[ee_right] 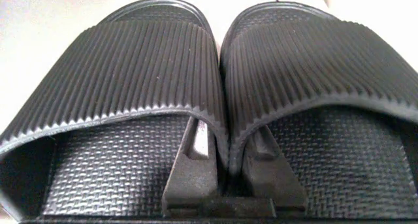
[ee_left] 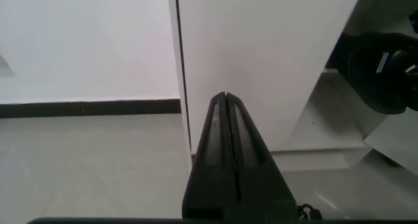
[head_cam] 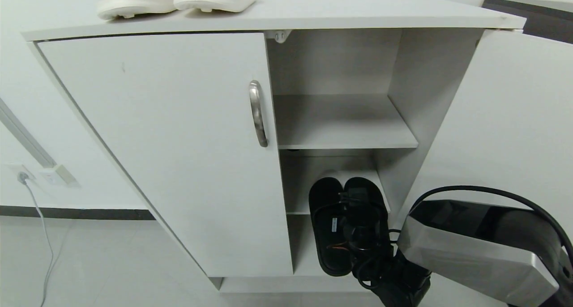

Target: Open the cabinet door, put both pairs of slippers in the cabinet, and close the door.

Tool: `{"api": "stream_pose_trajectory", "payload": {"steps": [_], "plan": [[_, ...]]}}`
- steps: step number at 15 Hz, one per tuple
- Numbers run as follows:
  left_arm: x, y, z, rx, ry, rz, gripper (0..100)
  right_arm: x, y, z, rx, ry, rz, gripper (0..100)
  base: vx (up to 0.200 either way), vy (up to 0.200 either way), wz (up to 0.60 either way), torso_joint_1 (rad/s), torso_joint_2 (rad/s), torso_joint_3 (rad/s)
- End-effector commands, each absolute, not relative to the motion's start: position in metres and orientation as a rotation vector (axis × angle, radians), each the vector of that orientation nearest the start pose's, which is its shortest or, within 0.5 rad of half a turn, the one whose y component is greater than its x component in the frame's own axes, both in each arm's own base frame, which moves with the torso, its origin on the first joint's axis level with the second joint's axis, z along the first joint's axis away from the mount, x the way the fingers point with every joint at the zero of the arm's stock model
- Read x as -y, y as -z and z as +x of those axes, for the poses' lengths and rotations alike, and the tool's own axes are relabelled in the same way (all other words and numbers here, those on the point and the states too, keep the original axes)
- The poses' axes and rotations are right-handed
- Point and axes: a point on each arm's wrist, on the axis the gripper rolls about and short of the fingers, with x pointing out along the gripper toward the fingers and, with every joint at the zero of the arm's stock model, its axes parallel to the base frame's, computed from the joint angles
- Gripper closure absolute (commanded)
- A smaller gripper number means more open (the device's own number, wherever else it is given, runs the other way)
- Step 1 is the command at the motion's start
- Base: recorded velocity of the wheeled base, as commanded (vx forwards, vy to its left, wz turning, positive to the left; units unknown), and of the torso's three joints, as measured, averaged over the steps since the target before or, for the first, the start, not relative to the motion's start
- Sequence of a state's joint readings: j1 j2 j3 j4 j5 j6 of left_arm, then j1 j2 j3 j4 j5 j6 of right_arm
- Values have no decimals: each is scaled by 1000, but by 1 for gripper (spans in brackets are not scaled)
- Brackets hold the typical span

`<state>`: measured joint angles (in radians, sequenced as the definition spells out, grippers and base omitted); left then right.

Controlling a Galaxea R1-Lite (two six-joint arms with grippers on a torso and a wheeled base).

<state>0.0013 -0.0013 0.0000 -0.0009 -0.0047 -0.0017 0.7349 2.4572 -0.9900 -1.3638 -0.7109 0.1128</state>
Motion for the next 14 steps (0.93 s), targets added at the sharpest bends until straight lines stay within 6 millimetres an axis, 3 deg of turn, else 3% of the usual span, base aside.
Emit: {"api": "stream_pose_trajectory", "payload": {"steps": [1, 5, 9, 14], "plan": [[0, -76, -23, 2, 3, -3, 100, -274, -16, 324, -73, -22, 49, 100, 200, 0, 0, 2, 12, -2], [0, -76, -23, 2, 3, -2, 100, -284, -24, 336, -76, -23, 58, 100, 0, 0, 0, 0, 0, 0], [0, -75, -23, 0, 3, -3, 100, -287, -38, 366, -142, 15, 91, 100, 0, 0, 0, 0, 0, 0], [0, -75, -23, 0, 3, -3, 100, -289, -40, 405, -140, 29, 110, 100, 0, 0, 0, 0, 0, 0]]}}
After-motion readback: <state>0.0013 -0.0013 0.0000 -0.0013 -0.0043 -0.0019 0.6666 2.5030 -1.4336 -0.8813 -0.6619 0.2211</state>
